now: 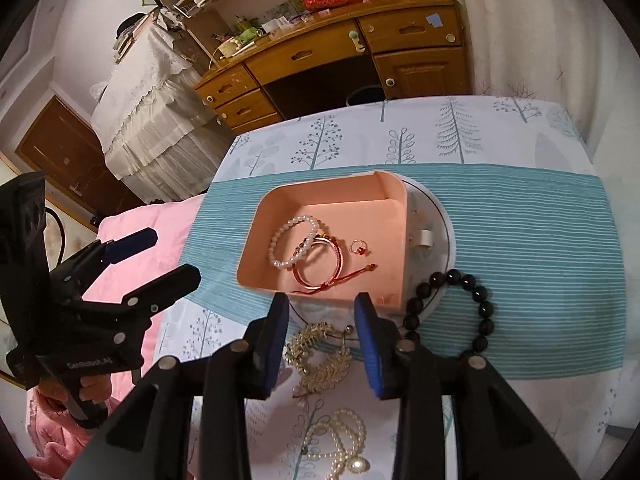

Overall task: Organize jewelry
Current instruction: 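Carry both items over the pink box and open both tools to drop them, then move both open tools back toward the pink smartwatch and pearl necklace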

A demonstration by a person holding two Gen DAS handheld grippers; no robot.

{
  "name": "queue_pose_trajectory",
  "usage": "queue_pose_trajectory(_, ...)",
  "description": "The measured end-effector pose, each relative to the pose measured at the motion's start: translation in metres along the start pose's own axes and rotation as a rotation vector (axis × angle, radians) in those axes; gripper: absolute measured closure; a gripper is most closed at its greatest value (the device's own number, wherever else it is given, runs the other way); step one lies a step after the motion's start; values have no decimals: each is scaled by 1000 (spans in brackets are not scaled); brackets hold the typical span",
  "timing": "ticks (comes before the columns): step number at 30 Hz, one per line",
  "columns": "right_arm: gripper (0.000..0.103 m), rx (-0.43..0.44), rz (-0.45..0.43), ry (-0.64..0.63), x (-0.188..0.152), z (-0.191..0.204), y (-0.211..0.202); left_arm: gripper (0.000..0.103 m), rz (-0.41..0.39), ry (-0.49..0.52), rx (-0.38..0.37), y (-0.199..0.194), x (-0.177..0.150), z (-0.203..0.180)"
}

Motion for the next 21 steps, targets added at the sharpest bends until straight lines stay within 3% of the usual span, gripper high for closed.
queue_pose_trajectory(5, 61, -54, -16, -33, -16, 2, -18, 4, 5, 3, -3, -9, -14, -7)
queue_pose_trajectory(21, 60, -46, -6, -40, -98, 2, -20, 4, 109, 16, 27, 7, -88, -10)
Point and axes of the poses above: each gripper's, at about its wrist camera, not at the fingertips, and y roughly the way its jaws point, z to its left, x to its top, the point moved 7 cm from there along y, roughly the way its jaws point, and after that the axes turned 12 degrees about -x, right-handed, at the moved point
